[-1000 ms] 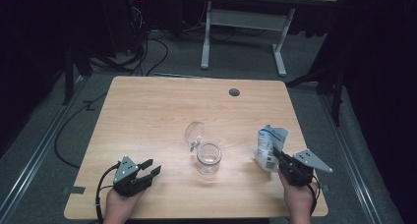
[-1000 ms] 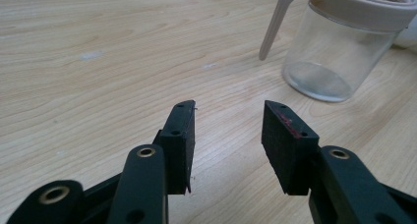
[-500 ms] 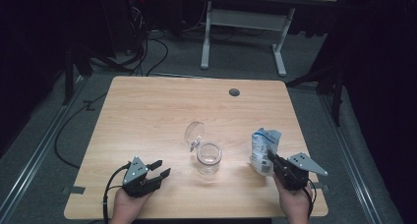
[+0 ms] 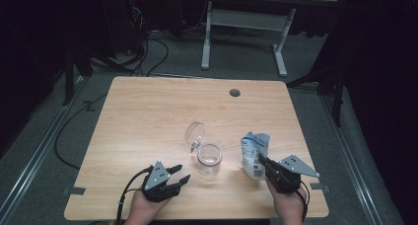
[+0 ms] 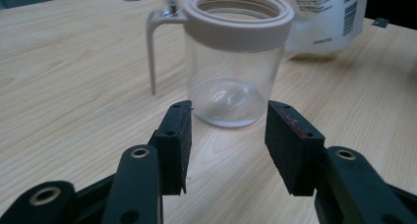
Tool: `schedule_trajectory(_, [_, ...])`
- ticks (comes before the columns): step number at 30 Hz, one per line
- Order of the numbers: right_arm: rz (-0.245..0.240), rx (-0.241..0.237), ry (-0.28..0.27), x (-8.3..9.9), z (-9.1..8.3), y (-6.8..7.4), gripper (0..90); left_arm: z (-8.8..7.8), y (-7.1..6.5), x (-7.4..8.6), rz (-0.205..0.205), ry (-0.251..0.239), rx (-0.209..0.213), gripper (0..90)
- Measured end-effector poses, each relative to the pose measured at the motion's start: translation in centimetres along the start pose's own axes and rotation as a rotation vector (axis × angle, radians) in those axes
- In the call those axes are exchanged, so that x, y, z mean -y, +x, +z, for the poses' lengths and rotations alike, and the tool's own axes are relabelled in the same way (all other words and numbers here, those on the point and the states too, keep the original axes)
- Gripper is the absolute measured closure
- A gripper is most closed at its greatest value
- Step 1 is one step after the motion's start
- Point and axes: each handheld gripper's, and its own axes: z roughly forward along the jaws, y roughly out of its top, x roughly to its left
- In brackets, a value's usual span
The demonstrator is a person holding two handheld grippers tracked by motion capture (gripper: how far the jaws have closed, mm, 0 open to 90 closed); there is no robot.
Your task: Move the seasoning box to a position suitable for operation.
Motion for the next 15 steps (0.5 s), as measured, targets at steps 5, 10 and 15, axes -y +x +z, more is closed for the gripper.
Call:
schedule_trajectory(5, [0.011,-0.002,-0.015,-0.5,-0.1,0.5,90.0,1.1,0.1,-0.6,-0.018,-0.017,0.045,52.8])
schedule_trajectory(10, [0.016,-0.006,0.046,-1.3,0.0,0.9,90.0,1.0,-0.1,0.0,-0.032,-0.046,0.063,51.0])
schedule_trajectory(15, [-0.028,-0.001,0.149,-2.0,0.3,1.5,90.0,0.3,-0.2,0.5,-0.011,-0.05,0.073,49.5])
